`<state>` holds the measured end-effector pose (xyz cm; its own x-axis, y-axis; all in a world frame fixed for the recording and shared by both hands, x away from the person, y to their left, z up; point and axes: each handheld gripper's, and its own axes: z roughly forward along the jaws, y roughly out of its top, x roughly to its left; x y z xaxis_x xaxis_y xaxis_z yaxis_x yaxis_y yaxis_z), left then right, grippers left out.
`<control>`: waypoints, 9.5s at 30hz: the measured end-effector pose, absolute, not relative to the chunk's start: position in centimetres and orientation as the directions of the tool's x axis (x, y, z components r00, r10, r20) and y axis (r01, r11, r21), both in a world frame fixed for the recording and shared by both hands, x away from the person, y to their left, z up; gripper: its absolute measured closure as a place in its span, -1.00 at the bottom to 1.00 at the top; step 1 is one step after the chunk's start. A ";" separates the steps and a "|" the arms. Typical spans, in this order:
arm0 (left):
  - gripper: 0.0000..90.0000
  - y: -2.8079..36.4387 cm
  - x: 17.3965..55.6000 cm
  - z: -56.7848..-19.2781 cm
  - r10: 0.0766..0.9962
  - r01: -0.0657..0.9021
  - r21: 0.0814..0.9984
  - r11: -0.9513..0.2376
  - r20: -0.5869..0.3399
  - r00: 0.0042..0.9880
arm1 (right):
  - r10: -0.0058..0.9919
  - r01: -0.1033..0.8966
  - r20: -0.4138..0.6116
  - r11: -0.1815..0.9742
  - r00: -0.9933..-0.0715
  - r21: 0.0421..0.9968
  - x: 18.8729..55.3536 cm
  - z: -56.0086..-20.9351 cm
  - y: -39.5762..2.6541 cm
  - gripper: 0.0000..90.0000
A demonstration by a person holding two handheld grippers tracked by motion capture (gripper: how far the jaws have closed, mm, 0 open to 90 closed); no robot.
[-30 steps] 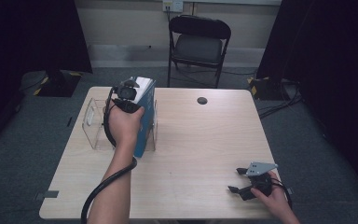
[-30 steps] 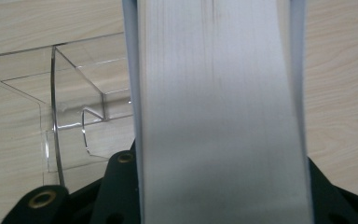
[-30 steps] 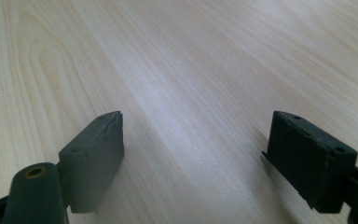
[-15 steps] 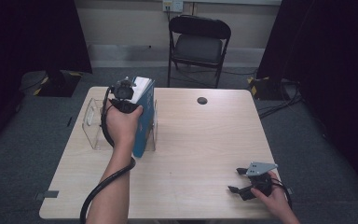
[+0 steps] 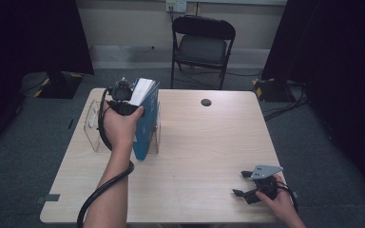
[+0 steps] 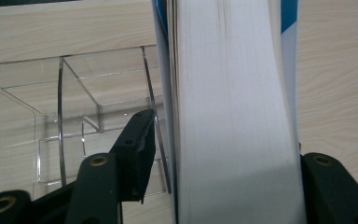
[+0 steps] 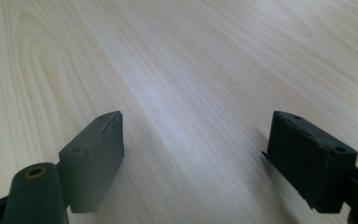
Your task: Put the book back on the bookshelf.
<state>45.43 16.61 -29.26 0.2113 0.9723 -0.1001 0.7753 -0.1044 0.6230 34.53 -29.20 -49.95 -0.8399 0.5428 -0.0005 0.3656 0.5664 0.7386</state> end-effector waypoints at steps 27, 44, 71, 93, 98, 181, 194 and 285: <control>-0.30 18.0 44.1 -29.3 0.956 0.764 0.635 -0.110 -0.144 0.257 | 0.543 0.366 0.000 0.566 -0.840 0.739 34.5 -49.9 -29.2 -0.60; -0.44 18.5 43.6 -29.9 0.947 0.776 0.616 -0.134 -0.150 0.282 | 0.543 0.365 -0.001 0.567 -0.840 0.739 34.5 -50.0 -29.2 -0.60; -0.56 19.3 41.6 -30.6 0.906 0.753 0.621 -0.218 -0.158 0.392 | 0.544 0.365 -0.002 0.566 -0.839 0.740 34.5 -50.0 -29.2 -0.60; -0.57 19.8 39.6 -32.9 0.884 0.747 0.624 -0.230 -0.187 0.428 | 0.544 0.363 -0.006 0.568 -0.839 0.739 34.5 -49.9 -29.2 -0.60; -0.57 20.2 39.0 -33.2 0.881 0.744 0.625 -0.238 -0.183 0.436 | 0.544 0.362 -0.007 0.568 -0.839 0.739 34.5 -49.9 -29.2 -0.60; -0.59 22.4 34.9 -42.6 0.772 0.727 0.591 -0.349 -0.258 0.580 | 0.542 0.362 -0.005 0.568 -0.840 0.739 34.5 -49.9 -29.2 -0.60; -0.58 23.5 34.5 -44.1 0.773 0.736 0.580 -0.348 -0.267 0.576 | 0.542 0.362 -0.004 0.567 -0.841 0.740 34.5 -50.0 -29.2 -0.60; -0.96 27.1 32.1 -49.3 0.758 0.606 0.628 -0.488 -0.040 0.651 | 0.542 0.363 -0.004 0.567 -0.840 0.739 34.5 -49.9 -29.2 -0.60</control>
<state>32.05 27.05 -49.34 0.6513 0.7577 -0.0398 0.6064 -0.4883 0.6275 34.52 -29.22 -49.95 -0.8401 0.5423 -0.0041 0.3626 0.5674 0.7393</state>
